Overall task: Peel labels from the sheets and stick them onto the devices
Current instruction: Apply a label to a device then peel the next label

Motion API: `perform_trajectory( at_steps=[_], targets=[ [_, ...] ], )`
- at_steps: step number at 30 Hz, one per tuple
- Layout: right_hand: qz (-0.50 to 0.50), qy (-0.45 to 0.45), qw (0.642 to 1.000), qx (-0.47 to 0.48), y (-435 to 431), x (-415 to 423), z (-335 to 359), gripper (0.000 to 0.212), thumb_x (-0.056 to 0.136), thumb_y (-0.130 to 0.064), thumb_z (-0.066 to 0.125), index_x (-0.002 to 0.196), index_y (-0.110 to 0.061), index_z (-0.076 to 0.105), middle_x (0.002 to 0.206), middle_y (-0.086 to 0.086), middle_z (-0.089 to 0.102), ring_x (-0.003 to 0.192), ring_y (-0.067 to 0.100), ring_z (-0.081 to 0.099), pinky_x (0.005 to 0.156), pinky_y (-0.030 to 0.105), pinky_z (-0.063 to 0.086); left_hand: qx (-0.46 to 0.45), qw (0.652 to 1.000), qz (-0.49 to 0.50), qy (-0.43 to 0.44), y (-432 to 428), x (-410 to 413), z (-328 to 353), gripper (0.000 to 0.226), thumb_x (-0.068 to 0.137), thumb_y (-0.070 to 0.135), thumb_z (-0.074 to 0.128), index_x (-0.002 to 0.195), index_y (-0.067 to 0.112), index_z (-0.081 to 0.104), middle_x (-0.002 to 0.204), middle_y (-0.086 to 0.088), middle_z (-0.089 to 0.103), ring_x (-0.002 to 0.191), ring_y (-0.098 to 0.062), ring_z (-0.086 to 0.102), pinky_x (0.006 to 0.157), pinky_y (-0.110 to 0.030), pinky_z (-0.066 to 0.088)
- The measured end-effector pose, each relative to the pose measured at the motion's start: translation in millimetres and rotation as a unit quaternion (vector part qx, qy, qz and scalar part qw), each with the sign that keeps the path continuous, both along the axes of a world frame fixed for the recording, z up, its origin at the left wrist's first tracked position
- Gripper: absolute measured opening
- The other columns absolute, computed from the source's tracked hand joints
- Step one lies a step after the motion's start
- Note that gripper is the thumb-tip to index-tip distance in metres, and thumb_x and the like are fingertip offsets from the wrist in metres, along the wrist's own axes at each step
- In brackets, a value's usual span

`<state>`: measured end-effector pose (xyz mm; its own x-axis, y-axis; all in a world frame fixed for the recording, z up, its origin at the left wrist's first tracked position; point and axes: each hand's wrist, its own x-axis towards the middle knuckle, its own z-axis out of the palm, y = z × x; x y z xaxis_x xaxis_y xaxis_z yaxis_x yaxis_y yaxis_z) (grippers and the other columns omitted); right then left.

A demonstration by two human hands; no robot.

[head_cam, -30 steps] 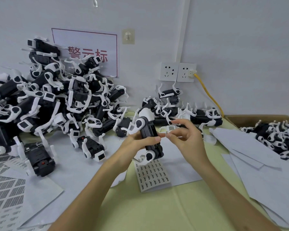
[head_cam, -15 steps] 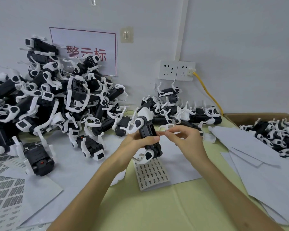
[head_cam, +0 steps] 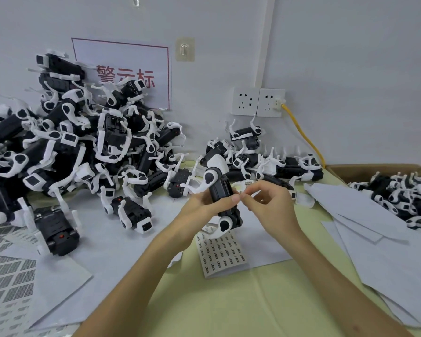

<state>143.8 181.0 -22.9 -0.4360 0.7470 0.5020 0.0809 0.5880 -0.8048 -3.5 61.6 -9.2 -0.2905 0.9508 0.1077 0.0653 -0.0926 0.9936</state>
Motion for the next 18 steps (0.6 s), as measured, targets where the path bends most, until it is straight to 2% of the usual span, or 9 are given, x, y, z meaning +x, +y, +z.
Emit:
perform_trajectory(
  at_steps=[3, 5, 6, 8, 11, 12, 14, 16, 18],
  targets=[
    [-0.003, 0.023, 1.0, -0.007, -1.6, 1.6, 4.2, 0.019, 0.089, -0.011, 0.077, 0.076, -0.023, 0.071, 0.069, -0.016, 0.069, 0.058, 0.012, 0.063, 0.059, 0.016, 0.046, 0.006, 0.999, 0.031, -0.03, 2.4, -0.5, -1.8, 0.052, 0.077, 0.055, 0.074, 0.118, 0.024, 0.075, 0.107, 0.007, 0.079, 0.105, -0.018, 0.073, 0.097, -0.036, 0.051],
    [0.034, 0.027, 0.998, -0.038, -2.7, 3.2, 8.6, 0.006, 0.092, -0.015, 0.075, 0.09, -0.02, 0.072, 0.084, -0.008, 0.075, 0.068, 0.014, 0.071, 0.066, 0.022, 0.049, 0.011, 0.997, 0.05, -0.061, 4.7, -4.7, -2.3, 0.052, 0.079, 0.06, 0.075, 0.118, 0.025, 0.075, 0.108, 0.006, 0.079, 0.106, -0.021, 0.072, 0.095, -0.04, 0.052],
    [0.066, 0.021, 0.995, -0.066, -4.4, 3.2, 9.9, 0.009, 0.093, -0.02, 0.074, 0.101, -0.02, 0.07, 0.094, -0.004, 0.076, 0.075, 0.016, 0.073, 0.069, 0.025, 0.051, 0.016, 0.995, 0.055, -0.085, 5.9, -5.9, -2.0, 0.052, 0.082, 0.062, 0.076, 0.117, 0.024, 0.076, 0.11, 0.004, 0.079, 0.108, -0.022, 0.073, 0.099, -0.043, 0.054],
    [0.134, -0.008, 0.983, -0.125, -8.7, 2.2, 9.1, 0.038, 0.091, -0.035, 0.075, 0.124, -0.025, 0.059, 0.111, -0.001, 0.075, 0.09, 0.017, 0.075, 0.08, 0.031, 0.054, 0.03, 0.989, 0.061, -0.132, 8.7, -6.4, -2.0, 0.057, 0.081, 0.068, 0.065, 0.115, 0.023, 0.074, 0.112, 0.001, 0.079, 0.11, -0.021, 0.074, 0.105, -0.041, 0.052],
    [0.182, -0.057, 0.97, -0.153, -12.2, -1.7, 2.5, 0.068, 0.083, -0.047, 0.079, 0.141, -0.037, 0.044, 0.129, -0.008, 0.066, 0.105, 0.012, 0.071, 0.095, 0.032, 0.052, 0.036, 0.986, 0.069, -0.15, 10.9, -5.2, -5.8, 0.053, 0.083, 0.074, 0.051, 0.102, 0.032, 0.077, 0.112, 0.001, 0.079, 0.108, -0.018, 0.075, 0.095, -0.036, 0.05],
    [0.182, -0.066, 0.969, -0.151, -12.5, -2.3, 0.9, 0.072, 0.082, -0.049, 0.079, 0.142, -0.04, 0.042, 0.132, -0.01, 0.064, 0.106, 0.01, 0.071, 0.096, 0.03, 0.052, 0.039, 0.986, 0.065, -0.152, 11.2, -4.6, -7.8, 0.052, 0.089, 0.073, 0.047, 0.102, 0.033, 0.077, 0.113, 0.001, 0.079, 0.107, -0.015, 0.075, 0.09, -0.033, 0.049],
    [0.176, -0.065, 0.97, -0.153, -12.6, -2.8, 0.8, 0.075, 0.077, -0.051, 0.075, 0.143, -0.043, 0.041, 0.133, -0.01, 0.063, 0.106, 0.006, 0.07, 0.095, 0.026, 0.052, 0.041, 0.988, 0.053, -0.142, 12.5, -4.0, -11.9, 0.056, 0.101, 0.069, 0.033, 0.115, 0.03, 0.072, 0.118, 0.003, 0.078, 0.109, -0.008, 0.073, 0.088, -0.03, 0.045],
    [0.179, -0.045, 0.97, -0.159, -11.0, -2.7, -0.4, 0.076, 0.076, -0.049, 0.076, 0.143, -0.043, 0.041, 0.13, -0.007, 0.066, 0.104, 0.006, 0.071, 0.091, 0.021, 0.054, 0.045, 0.989, 0.051, -0.133, 14.6, -2.7, -15.4, 0.061, 0.104, 0.067, 0.025, 0.128, 0.029, 0.067, 0.125, 0.005, 0.075, 0.118, -0.004, 0.067, 0.096, -0.035, 0.043],
    [0.187, -0.027, 0.97, -0.156, -10.4, -3.3, -2.1, 0.078, 0.077, -0.044, 0.079, 0.145, -0.04, 0.041, 0.127, -0.003, 0.069, 0.105, 0.01, 0.072, 0.091, 0.023, 0.053, 0.053, 0.988, 0.057, -0.13, 16.4, -2.1, -17.3, 0.064, 0.106, 0.066, 0.022, 0.136, 0.029, 0.064, 0.13, 0.006, 0.073, 0.125, -0.003, 0.063, 0.109, -0.041, 0.041]
  ],
)
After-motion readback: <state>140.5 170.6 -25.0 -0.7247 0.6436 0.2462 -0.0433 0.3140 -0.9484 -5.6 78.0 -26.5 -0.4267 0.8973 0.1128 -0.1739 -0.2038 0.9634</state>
